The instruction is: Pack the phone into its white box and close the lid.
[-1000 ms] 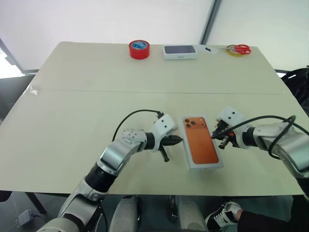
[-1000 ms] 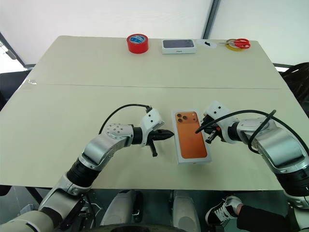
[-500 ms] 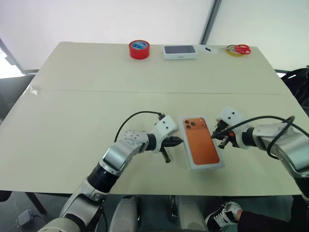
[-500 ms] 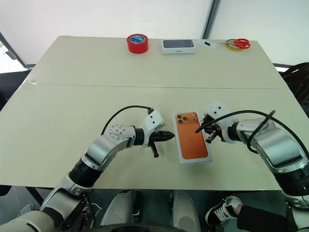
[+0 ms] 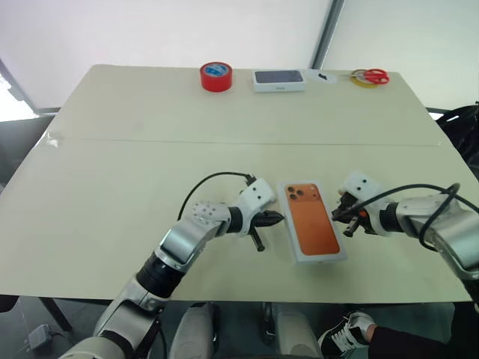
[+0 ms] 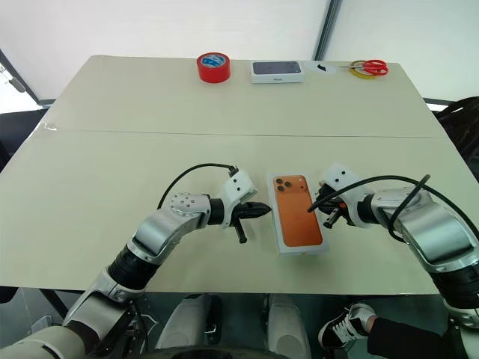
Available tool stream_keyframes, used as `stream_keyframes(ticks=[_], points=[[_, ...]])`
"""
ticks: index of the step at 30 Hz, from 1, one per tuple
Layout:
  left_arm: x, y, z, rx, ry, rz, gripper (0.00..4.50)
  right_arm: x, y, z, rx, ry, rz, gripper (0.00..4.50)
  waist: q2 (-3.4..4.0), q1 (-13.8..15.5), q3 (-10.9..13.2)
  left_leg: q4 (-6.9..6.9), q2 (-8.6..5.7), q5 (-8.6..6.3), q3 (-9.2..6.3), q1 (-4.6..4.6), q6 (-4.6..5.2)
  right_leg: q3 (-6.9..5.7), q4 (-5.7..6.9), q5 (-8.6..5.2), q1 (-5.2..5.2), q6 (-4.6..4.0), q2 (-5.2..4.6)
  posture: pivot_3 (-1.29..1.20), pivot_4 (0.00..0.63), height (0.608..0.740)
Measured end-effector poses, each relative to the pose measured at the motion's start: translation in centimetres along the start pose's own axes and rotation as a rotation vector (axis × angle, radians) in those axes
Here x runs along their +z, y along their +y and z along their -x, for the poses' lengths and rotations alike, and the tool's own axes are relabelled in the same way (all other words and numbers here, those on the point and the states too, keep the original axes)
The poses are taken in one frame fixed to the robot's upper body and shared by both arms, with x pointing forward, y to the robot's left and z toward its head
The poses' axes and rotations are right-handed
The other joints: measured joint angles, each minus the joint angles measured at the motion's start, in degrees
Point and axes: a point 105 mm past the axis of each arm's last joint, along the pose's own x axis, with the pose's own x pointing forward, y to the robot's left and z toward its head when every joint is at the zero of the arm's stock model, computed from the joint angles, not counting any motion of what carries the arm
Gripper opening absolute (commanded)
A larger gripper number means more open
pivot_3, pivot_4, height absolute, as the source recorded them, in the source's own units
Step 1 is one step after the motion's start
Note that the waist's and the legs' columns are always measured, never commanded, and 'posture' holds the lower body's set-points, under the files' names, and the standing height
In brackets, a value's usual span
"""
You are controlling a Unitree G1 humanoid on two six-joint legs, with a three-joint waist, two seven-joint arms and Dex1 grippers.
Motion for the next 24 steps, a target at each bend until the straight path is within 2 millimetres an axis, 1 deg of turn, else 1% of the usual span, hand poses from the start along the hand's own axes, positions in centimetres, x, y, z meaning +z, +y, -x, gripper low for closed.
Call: stream_keyframes(ticks=[5, 7, 9, 12, 13, 15, 18, 20, 24], points=[[0.6, 1.4, 0.9, 0.06, -0.037, 0.026, 0.0, 0.3, -1.2, 1.9, -0.031, -0.029, 0.046, 0.04, 0.01, 0.0, 0.0, 0.01, 0.0, 0.0, 0.0, 0.01, 0.0, 0.0, 0.01, 0.0, 0.0, 0.01, 0.01, 0.0, 0.15, 0.73], [1.1, 1.9, 1.2, 0.08, -0.06, 0.039, 0.0, 0.4, -0.9, 2.7, -0.008, -0.061, 0.064, 0.04, 0.01, 0.1, 0.0, 0.01, 0.0, 0.0, -0.01, 0.0, 0.0, -0.01, 0.0, 0.0, 0.02, 0.02, 0.01, 0.0, 0.15, 0.73], [1.9, 2.0, 1.0, 0.081, -0.087, 0.044, 0.0, 0.7, 0.3, 3.1, 0.058, -0.097, 0.077, 0.04, 0.01, 0.2, 0.0, 0.02, 0.0, 0.0, -0.03, 0.0, 0.01, -0.01, 0.0, 0.01, 0.04, 0.03, 0.0, 0.0, 0.15, 0.73], [3.5, 1.5, -0.1, 0.051, -0.116, 0.03, 0.0, 0.6, 3.1, 2.9, 0.175, -0.119, 0.094, 0.04, 0.0, 0.5, 0.0, 0.07, -0.02, -0.01, -0.04, 0.03, 0.02, -0.02, -0.01, 0.01, 0.12, 0.03, 0.0, 0.0, 0.15, 0.73], [3.7, 1.3, -0.5, 0.037, -0.116, 0.026, 0.0, 0.6, 3.7, 2.8, 0.2, -0.124, 0.093, 0.04, 0.0, 0.7, 0.0, 0.07, -0.02, -0.02, -0.03, 0.04, 0.03, -0.02, -0.02, 0.0, 0.12, 0.02, 0.0, 0.0, 0.15, 0.73], [3.1, 0.7, -1.5, 0.013, -0.082, 0.017, 0.0, 0.2, 4.5, 2.4, 0.223, -0.12, 0.083, 0.04, 0.0, 0.9, 0.0, 0.07, -0.04, -0.02, -0.02, 0.05, 0.04, -0.01, -0.01, -0.01, 0.12, 0.01, 0.01, 0.0, 0.15, 0.73], [1.9, 0.3, -2.3, -0.002, -0.024, 0.0, 0.0, -0.3, 4.8, 2.0, 0.218, -0.101, 0.074, 0.04, 0.0, 1.1, 0.0, 0.07, -0.03, -0.02, -0.01, 0.05, 0.04, -0.01, 0.0, -0.01, 0.1, -0.01, 0.01, 0.0, 0.15, 0.73], [2.1, 0.3, -2.5, -0.007, -0.01, -0.024, 0.0, -0.5, 4.9, 1.7, 0.216, -0.09, 0.073, 0.04, 0.02, 1.3, 0.0, 0.09, -0.03, -0.02, -0.02, 0.05, 0.04, -0.01, 0.0, -0.03, 0.11, -0.04, 0.0, 0.0, 0.15, 0.73], [1.8, 0.7, -2.1, 0.001, 0.007, -0.041, 0.0, -0.5, 4.8, 1.6, 0.196, -0.087, 0.086, 0.04, -0.01, 1.4, -0.1, 0.1, -0.02, -0.03, -0.03, 0.07, 0.04, -0.01, -0.01, -0.08, 0.14, -0.14, 0.0, 0.0, 0.15, 0.73]])
